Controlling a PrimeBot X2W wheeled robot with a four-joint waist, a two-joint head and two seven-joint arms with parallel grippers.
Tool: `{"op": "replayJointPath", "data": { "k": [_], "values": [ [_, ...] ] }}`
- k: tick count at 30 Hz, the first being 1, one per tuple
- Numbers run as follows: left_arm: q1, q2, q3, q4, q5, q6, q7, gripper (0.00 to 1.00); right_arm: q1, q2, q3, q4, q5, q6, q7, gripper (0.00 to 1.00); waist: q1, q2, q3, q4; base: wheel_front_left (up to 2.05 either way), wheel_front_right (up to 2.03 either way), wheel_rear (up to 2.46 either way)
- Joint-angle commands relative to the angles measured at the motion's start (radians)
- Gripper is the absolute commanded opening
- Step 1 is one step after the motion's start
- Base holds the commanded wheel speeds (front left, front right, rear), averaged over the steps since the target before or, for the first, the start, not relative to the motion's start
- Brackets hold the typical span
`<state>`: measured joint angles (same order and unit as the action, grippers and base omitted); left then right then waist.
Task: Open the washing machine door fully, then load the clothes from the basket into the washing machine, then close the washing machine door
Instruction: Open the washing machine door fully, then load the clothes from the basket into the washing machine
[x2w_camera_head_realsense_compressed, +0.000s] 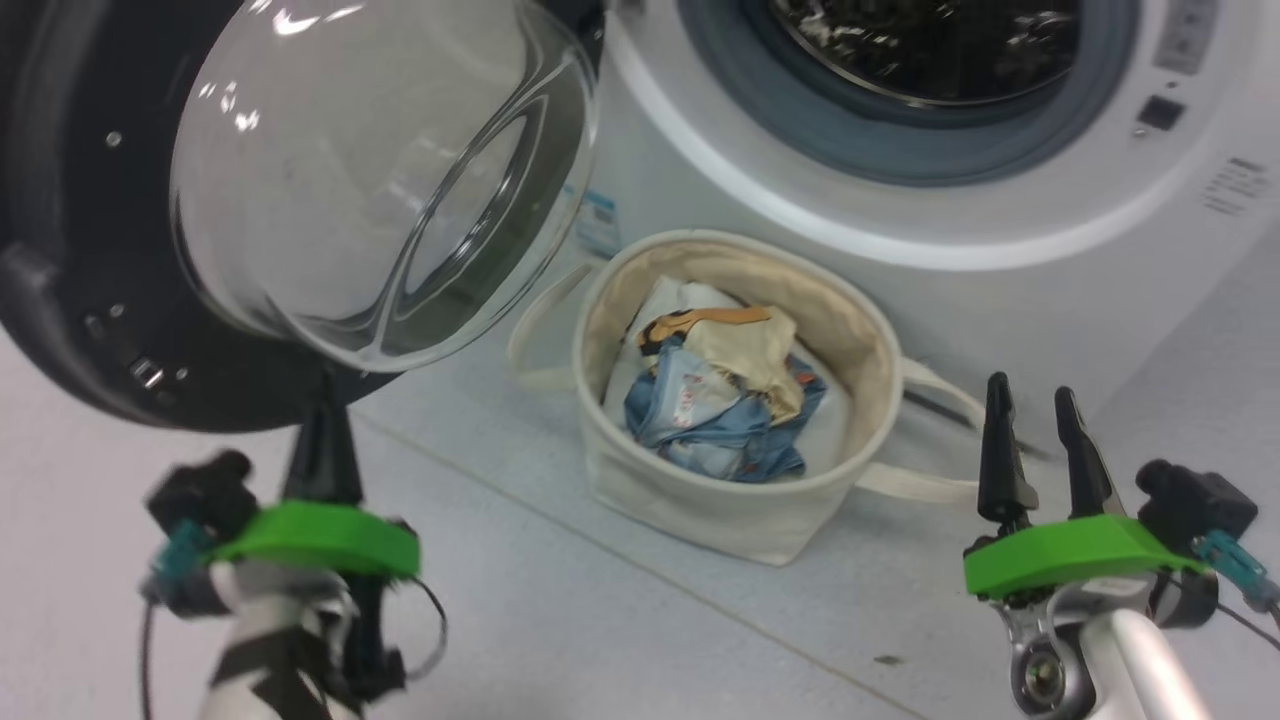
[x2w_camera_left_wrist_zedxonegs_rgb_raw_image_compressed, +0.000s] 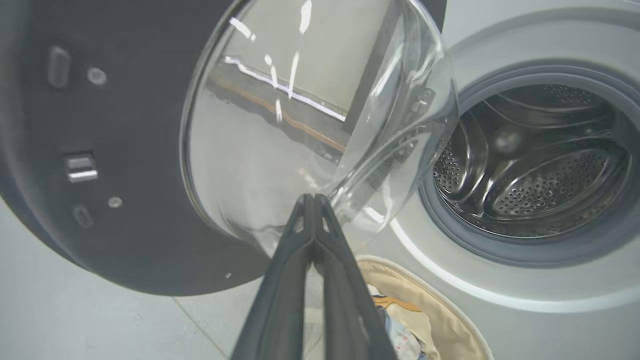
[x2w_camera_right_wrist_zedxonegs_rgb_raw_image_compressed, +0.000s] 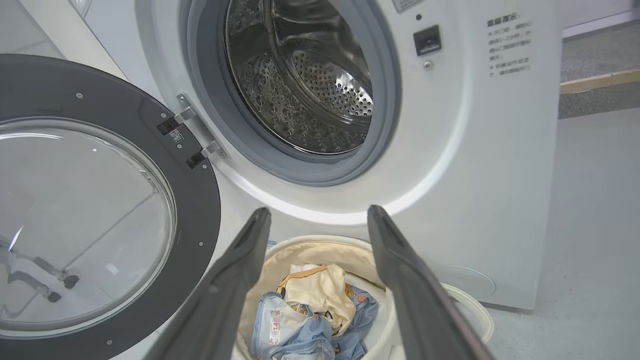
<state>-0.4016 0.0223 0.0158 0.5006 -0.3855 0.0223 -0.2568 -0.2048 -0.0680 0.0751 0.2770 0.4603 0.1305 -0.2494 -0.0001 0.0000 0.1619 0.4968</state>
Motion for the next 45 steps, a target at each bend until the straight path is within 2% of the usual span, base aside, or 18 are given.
{"op": "replayJointPath", "data": {
  "k": [1, 7, 8, 15, 23, 24, 25, 26, 27, 35, 45],
  "values": [
    [0.017, 0.028, -0.029, -0.054, -0.013, 0.017, -0.005, 0.00, 0.016, 0.012, 0.014, -0.047, 0.007, 0.000, -0.012, 1.00, 0.0002, 0.0000, -0.069, -0.071, 0.00, 0.00, 0.00],
    [0.123, 0.028, -0.158, -0.104, -0.028, 0.033, -0.005, 0.00, 0.085, 0.017, 0.022, -0.107, 0.048, 0.000, -0.012, 1.00, 0.0002, 0.0000, -0.141, -0.170, 0.00, 0.00, 0.00],
    [0.123, 0.028, -0.158, -0.104, -0.028, 0.033, -0.005, 0.00, 0.085, 0.017, 0.022, -0.107, 0.048, 0.000, -0.012, 1.00, 0.0002, 0.0000, -0.141, -0.170, 0.00, 0.00, 0.00],
    [0.201, 0.028, -0.168, -0.146, -0.018, 0.043, -0.005, 0.00, 0.130, 0.018, 0.026, -0.142, 0.080, 0.000, -0.012, 1.00, 0.0002, 0.0000, -0.162, -0.289, 0.00, 0.00, 0.00],
    [0.231, 0.028, -0.162, -0.172, -0.016, 0.047, -0.005, 0.00, 0.134, 0.018, 0.039, -0.144, 0.068, 0.000, -0.012, 1.00, 0.0002, 0.0000, -0.162, -0.372, 0.00, 0.00, 0.00],
    [0.233, 0.028, -0.162, -0.173, -0.017, 0.047, -0.005, 0.02, 0.133, 0.018, 0.040, -0.146, 0.069, 0.000, -0.012, 1.00, 0.0002, 0.0000, -0.161, -0.383, 0.00, 0.00, 0.00],
    [0.233, 0.028, -0.162, -0.175, -0.017, 0.048, -0.005, 0.29, 0.132, 0.018, 0.041, -0.147, 0.068, 0.000, -0.012, 1.00, 0.0002, 0.0000, -0.159, -0.393, 0.00, 0.00, 0.00],
    [0.232, 0.028, -0.163, -0.177, -0.016, 0.048, -0.005, 0.94, 0.131, 0.018, 0.042, -0.147, 0.066, 0.000, -0.012, 1.00, 0.0002, 0.0000, -0.156, -0.403, 0.00, 0.00, 0.00],
    [0.230, 0.028, -0.165, -0.179, -0.012, 0.048, -0.005, 1.00, 0.131, 0.018, 0.041, -0.146, 0.063, 0.000, -0.012, 1.00, 0.0002, 0.0000, -0.154, -0.412, 0.00, 0.00, 0.00],
    [0.227, 0.028, -0.181, -0.163, -0.043, 0.031, -0.005, 1.00, 0.123, 0.018, 0.027, -0.140, 0.036, 0.000, -0.012, 1.00, 0.0002, 0.0000, -0.136, -0.465, 0.00, 0.00, 0.00],
    [0.220, 0.028, -0.178, -0.162, -0.039, 0.053, -0.005, 1.00, 0.116, 0.018, 0.026, -0.138, 0.028, 0.000, -0.012, 1.00, 0.0002, 0.0000, -0.126, -0.479, 0.00, 0.00, 0.00]
  ]
}}
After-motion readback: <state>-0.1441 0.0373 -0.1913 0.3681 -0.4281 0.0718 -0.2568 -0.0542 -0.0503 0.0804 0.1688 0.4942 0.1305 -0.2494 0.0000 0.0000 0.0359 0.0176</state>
